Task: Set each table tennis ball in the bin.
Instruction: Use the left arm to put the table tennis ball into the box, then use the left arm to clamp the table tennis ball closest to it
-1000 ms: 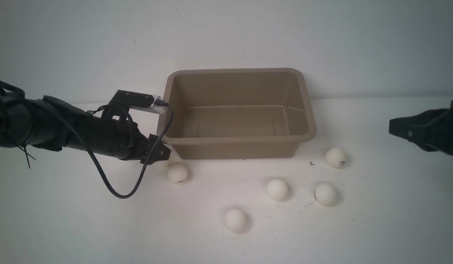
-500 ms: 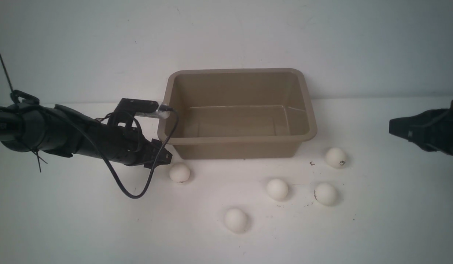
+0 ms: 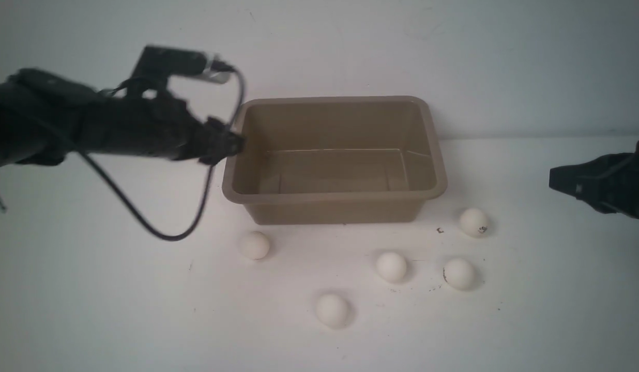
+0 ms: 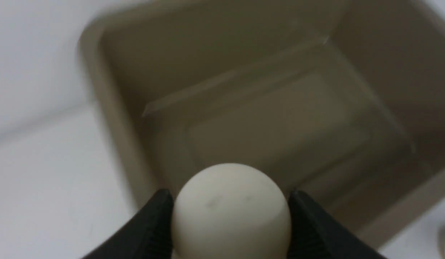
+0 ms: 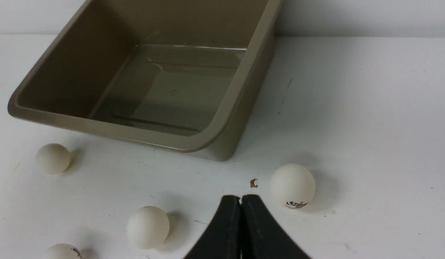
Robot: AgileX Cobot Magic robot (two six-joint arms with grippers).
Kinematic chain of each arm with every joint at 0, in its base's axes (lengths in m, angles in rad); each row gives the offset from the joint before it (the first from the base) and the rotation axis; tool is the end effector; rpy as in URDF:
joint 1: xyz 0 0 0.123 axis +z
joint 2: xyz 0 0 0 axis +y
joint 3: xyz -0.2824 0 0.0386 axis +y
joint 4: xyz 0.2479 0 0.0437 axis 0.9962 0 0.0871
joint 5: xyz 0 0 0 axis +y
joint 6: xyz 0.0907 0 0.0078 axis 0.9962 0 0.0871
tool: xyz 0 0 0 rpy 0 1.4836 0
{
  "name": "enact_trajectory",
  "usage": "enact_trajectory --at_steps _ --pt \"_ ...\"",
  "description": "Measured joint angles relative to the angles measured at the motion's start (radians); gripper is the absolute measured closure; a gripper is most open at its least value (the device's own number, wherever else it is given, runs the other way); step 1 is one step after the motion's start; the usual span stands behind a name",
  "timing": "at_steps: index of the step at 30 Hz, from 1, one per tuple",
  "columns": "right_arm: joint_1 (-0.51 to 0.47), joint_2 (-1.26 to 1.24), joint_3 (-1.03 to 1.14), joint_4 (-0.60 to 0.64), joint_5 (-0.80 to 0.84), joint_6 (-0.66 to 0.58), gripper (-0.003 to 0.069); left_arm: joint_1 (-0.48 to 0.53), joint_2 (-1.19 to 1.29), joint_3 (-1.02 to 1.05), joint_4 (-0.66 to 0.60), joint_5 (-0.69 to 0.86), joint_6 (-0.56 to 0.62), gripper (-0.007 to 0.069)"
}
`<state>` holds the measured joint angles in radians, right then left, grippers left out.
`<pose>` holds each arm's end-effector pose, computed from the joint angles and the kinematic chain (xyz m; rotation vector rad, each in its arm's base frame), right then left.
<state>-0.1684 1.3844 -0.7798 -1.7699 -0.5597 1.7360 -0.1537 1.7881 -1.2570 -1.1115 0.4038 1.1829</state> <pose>0.2808 0.0002 0.2562 -0.1925 2.1330 0.4654 0.3935 -0.0935 0.2523 0.4809 2.1331 -0.4226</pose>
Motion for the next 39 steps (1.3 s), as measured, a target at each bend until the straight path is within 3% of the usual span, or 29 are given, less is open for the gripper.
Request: enact_trajectory --at_steps 5,12,19,23,27,33,35,39 --pt "0.0 0.0 0.0 0.0 -0.007 0.0 0.0669 -0.083 0.131 -0.129 0.001 -0.04 0.018 0.0272" --pt "0.0 0.0 0.0 0.0 -0.062 0.0 0.0669 -0.095 0.275 -0.211 0.008 -0.045 -0.005 0.0265" --pt "0.0 0.0 0.0 0.0 -0.084 0.004 0.0669 -0.093 0.302 -0.222 0.009 -0.055 -0.018 0.011" --pt "0.0 0.0 0.0 0.0 -0.084 0.004 0.0669 -0.071 0.23 -0.221 0.04 -0.001 -0.028 0.0092" --pt "0.0 0.0 0.0 0.0 -0.084 0.006 0.0669 -0.037 0.106 -0.222 0.18 0.153 -0.147 0.0099" --pt "0.0 0.0 0.0 0.0 -0.083 0.018 0.0669 -0.014 -0.067 -0.222 0.731 0.502 -0.581 0.0159" --pt "0.0 0.0 0.0 0.0 -0.082 0.019 0.0669 -0.014 -0.095 -0.21 0.859 0.594 -0.688 0.0165" --pt "0.0 0.0 0.0 0.0 -0.081 0.022 0.0669 -0.011 -0.115 -0.168 0.897 0.656 -0.766 0.0167"
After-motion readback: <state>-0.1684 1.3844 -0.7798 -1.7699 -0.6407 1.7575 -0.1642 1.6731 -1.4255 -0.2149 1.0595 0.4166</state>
